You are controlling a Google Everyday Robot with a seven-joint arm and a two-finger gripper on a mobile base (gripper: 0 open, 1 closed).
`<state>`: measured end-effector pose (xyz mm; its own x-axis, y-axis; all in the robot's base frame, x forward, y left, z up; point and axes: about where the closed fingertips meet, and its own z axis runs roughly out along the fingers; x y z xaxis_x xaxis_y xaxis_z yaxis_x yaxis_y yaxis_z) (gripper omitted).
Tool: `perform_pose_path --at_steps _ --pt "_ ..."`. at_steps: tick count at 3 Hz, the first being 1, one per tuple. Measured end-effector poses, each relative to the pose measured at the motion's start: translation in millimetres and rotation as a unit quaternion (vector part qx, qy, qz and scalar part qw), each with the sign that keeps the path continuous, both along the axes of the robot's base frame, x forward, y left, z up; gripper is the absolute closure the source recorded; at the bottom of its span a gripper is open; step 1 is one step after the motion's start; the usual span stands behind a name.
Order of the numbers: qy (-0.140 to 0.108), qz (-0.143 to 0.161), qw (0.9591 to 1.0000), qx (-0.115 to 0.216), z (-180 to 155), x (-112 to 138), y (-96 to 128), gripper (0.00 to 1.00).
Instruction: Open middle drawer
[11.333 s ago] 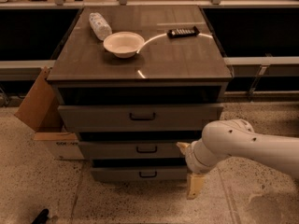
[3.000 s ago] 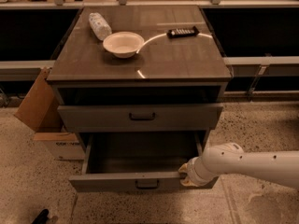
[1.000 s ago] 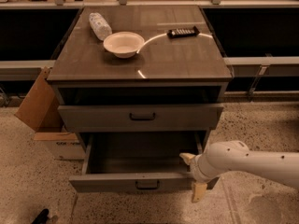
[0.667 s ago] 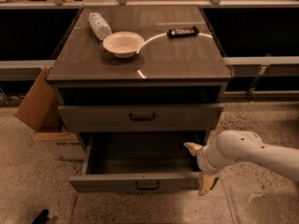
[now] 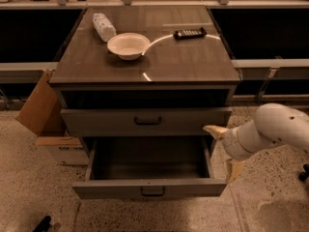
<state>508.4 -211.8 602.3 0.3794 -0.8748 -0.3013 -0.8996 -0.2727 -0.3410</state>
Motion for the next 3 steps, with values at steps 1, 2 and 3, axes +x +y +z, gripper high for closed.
perform_pose_path --at_steps 1,2,3 --pt "0.000 0.004 1.0000 -0.002 3 -1 -1 0.00" --pt "-0.005 0.013 0.9998 -0.012 13 -2 1 0.00" --pt "-0.027 0.033 0.9986 -0.032 63 -12 -1 0.00"
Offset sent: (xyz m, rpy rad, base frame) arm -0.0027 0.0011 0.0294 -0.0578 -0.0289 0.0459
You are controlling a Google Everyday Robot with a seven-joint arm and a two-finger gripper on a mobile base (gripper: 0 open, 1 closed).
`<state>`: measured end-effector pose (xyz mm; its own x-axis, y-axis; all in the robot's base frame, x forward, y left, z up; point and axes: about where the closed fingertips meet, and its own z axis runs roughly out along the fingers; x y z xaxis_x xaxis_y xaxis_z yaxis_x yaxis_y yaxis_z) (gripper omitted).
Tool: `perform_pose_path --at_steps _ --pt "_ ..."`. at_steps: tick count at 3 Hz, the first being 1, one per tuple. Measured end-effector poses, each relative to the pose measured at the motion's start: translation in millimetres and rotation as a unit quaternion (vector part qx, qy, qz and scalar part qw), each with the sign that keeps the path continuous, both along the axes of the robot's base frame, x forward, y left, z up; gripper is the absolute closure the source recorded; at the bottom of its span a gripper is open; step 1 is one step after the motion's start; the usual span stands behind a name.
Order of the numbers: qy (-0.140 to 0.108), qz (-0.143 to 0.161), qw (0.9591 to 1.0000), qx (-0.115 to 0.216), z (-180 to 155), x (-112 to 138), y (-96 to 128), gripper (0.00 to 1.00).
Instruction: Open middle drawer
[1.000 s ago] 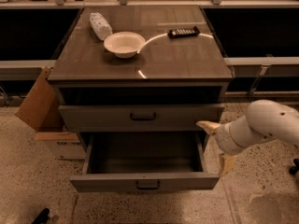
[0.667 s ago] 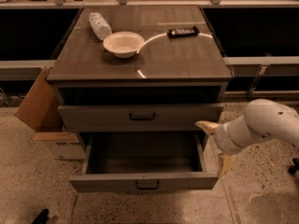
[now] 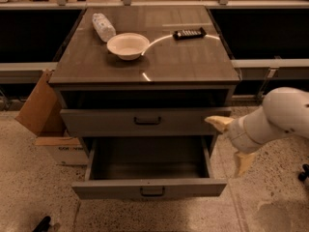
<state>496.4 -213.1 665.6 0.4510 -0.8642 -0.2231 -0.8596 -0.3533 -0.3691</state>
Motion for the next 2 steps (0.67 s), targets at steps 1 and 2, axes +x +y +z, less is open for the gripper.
perform_pose_path --at_steps 1,2 --pt "-0.039 0.016 0.9986 -0.031 79 0 -6 0.00" --pt "-0.062 0.027 0.9970 -0.036 132 11 -12 0.00"
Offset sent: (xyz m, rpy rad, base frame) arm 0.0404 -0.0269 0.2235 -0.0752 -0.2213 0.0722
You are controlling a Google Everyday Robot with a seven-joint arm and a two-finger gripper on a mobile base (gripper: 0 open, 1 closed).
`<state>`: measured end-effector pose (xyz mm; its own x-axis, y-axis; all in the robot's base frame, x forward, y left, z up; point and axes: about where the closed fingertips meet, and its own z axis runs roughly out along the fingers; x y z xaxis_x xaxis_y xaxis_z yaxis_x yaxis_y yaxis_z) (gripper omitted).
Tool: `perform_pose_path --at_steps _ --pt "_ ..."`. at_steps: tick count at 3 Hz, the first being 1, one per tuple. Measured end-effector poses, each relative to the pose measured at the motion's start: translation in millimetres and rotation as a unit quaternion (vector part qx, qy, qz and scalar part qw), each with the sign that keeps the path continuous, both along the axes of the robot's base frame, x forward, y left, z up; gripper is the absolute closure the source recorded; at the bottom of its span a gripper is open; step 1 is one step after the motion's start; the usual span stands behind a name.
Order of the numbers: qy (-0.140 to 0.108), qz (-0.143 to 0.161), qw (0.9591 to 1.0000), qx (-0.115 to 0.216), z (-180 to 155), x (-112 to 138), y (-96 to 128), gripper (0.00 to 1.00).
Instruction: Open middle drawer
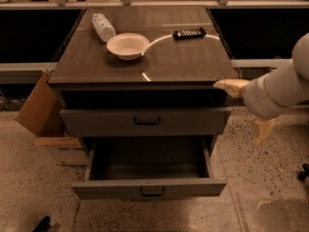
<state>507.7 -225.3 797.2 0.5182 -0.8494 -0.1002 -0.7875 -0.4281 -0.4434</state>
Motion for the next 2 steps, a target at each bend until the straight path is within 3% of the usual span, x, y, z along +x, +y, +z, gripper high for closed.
perform_pose_path --at_steps 2 --pt "-0.037 0.015 0.9992 0.008 89 52 4 0.00"
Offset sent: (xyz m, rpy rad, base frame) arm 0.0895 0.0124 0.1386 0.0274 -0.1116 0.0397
